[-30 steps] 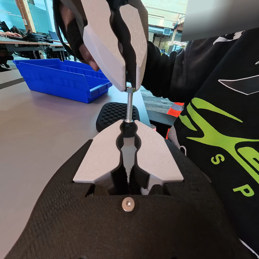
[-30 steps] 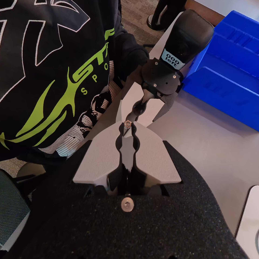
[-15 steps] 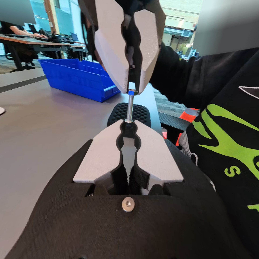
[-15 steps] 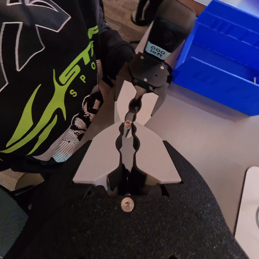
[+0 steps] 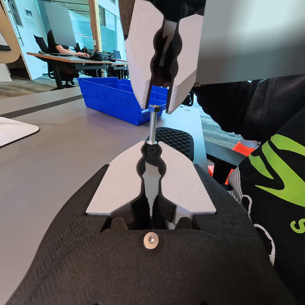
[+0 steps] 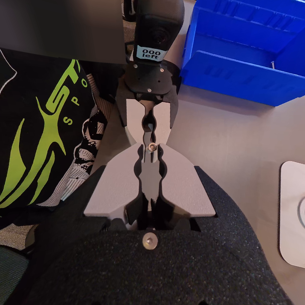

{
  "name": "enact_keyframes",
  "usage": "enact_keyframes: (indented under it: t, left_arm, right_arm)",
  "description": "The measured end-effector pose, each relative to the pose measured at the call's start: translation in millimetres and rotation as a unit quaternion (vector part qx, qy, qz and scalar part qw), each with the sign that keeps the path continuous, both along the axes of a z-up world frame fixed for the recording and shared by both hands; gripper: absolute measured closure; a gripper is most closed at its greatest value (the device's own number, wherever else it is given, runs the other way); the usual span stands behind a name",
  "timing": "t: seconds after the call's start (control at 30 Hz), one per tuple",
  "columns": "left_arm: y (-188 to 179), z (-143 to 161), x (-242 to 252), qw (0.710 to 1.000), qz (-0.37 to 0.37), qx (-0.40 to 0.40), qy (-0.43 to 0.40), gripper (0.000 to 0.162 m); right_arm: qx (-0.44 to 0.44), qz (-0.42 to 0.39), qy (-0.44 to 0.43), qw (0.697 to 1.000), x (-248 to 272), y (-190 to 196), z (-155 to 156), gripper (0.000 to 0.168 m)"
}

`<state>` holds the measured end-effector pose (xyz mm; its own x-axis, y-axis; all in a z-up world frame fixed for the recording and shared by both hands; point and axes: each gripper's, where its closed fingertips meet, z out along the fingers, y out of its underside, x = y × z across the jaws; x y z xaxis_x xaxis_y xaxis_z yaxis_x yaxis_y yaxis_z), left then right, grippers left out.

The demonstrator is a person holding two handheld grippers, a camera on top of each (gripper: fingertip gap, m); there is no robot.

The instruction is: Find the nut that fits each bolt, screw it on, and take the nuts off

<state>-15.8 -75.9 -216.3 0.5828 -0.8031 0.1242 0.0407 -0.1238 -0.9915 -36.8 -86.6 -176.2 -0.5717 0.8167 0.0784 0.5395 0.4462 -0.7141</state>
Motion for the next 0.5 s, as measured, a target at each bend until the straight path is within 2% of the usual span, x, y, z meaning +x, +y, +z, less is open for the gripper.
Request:
enact_keyframes:
  t: [0.17,0.27,0.4,0.5]
  left_arm:
    - [1.2,2.0,-2.8,1.0,0.006,0.006,-0.004,0.152]
    - [3.2,6.4,-7.7,1.0,0.019,0.018,-0.014,0.152]
    - [5.8,8.2,-12.6,0.999,0.029,0.021,-0.021,0.152]
    - [5.9,8.7,-13.8,0.999,0.032,0.024,-0.022,0.152]
  right_arm:
    - [-0.014,-0.015,0.02,1.0,-1.6,2.0,2.9,0.145]
    - [-0.072,-0.055,0.084,0.992,-7.4,3.6,13.6,0.126]
    - [-0.2,-0.107,0.207,0.952,-16.2,0.9,20.3,0.108]
    - [-0.239,-0.125,0.257,0.928,-16.8,-4.1,15.6,0.108]
